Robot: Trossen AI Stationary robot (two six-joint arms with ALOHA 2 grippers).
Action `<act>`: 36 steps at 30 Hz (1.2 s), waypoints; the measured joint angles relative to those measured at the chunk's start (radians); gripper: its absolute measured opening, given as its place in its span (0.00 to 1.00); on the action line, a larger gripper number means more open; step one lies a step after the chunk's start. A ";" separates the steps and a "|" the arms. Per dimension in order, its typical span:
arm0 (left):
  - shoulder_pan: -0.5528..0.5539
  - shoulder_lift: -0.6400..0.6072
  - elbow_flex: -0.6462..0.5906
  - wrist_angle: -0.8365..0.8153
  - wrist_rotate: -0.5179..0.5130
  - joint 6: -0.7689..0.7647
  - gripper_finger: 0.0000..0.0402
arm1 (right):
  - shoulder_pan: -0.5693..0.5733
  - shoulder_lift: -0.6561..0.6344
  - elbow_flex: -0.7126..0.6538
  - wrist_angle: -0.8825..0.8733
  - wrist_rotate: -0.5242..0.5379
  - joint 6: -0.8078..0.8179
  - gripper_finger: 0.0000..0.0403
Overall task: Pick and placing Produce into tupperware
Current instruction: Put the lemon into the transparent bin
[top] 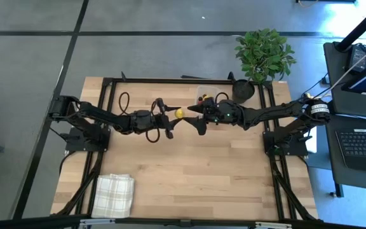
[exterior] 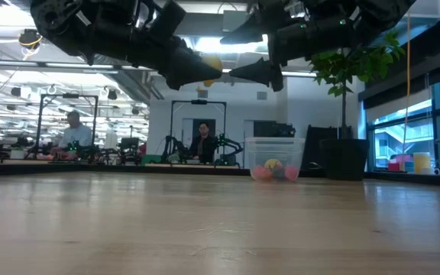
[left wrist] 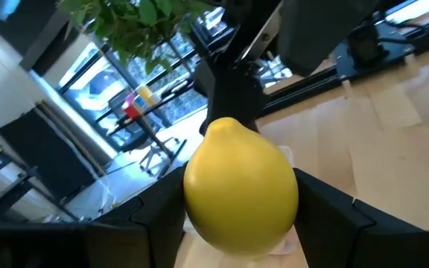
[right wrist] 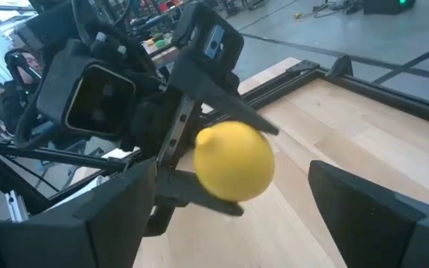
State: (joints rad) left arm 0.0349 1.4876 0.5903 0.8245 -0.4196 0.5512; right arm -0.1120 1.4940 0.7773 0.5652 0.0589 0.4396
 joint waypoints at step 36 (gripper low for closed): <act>0.027 0.183 0.204 0.046 0.100 0.061 0.51 | 0.000 -0.001 0.000 -0.033 0.000 0.001 0.87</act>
State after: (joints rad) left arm 0.0617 1.6706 0.7944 0.8708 -0.3201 0.6125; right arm -0.1120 1.4933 0.7773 0.5324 0.0589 0.4408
